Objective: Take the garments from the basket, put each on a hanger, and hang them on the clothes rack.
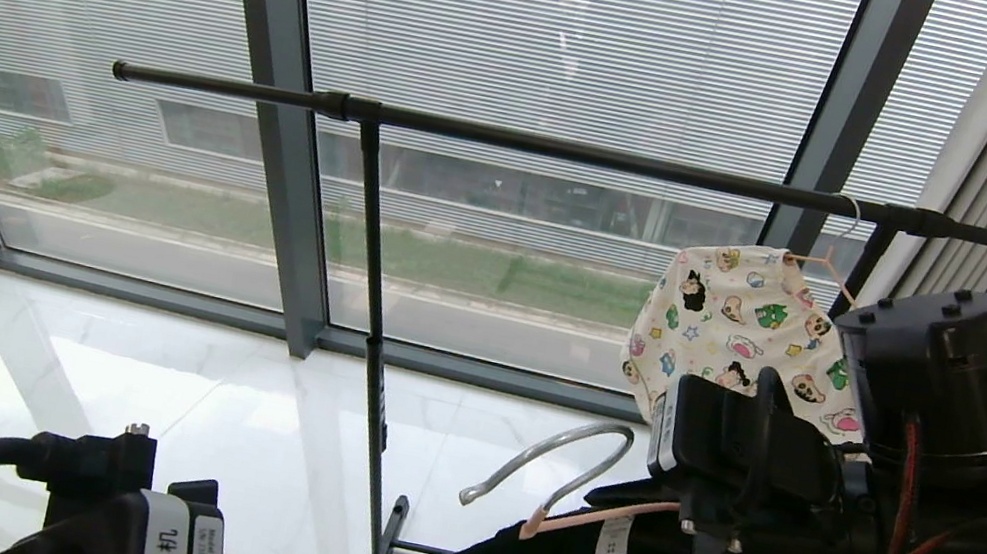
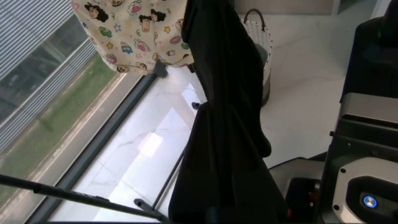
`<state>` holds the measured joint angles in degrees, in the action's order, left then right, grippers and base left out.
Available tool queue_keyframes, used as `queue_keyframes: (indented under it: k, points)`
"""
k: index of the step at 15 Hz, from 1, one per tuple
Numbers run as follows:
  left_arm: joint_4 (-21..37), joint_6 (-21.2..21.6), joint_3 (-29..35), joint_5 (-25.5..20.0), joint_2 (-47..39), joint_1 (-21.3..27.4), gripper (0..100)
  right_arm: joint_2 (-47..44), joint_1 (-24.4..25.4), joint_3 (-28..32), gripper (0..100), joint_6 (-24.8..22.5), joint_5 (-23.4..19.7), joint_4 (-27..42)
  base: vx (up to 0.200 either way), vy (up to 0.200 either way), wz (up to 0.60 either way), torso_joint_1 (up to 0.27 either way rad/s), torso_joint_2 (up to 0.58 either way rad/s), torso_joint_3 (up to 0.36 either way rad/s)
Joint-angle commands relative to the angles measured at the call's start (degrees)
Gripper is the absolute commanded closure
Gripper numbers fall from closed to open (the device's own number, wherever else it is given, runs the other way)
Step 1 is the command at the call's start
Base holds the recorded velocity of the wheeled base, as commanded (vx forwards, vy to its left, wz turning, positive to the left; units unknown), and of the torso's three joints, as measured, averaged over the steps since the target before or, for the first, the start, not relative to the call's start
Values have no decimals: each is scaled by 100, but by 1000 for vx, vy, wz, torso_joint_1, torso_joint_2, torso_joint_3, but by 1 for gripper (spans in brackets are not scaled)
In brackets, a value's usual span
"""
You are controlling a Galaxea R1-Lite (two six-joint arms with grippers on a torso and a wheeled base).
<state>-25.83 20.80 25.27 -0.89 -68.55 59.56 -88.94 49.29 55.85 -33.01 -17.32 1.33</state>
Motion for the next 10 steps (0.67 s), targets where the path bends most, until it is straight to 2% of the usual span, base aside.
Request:
queue_keyframes:
  k: [1,2,3,5,7,10]
  points:
    - [-1,-5,-13,-8,17,91,100,88,2,-399,100,-3,115,-476,0,0,0,0,0,0]
    - [-1,-23,-22,1,17,143,100,132,2,-584,100,-12,124,-783,0,0,0,0,0,0]
    - [-1,-23,-31,1,17,152,0,184,2,-715,100,-21,124,-1003,0,0,0,0,0,0]
    - [-1,-23,-22,115,17,152,0,290,-7,-891,100,-214,124,-1355,0,0,0,0,0,0]
    - [-1,-23,-66,353,34,152,0,404,-191,-891,100,-733,89,-1407,0,0,0,0,0,0]
    - [-1,-5,-119,388,201,152,0,483,-604,-900,100,-724,98,-1504,0,0,0,0,0,0]
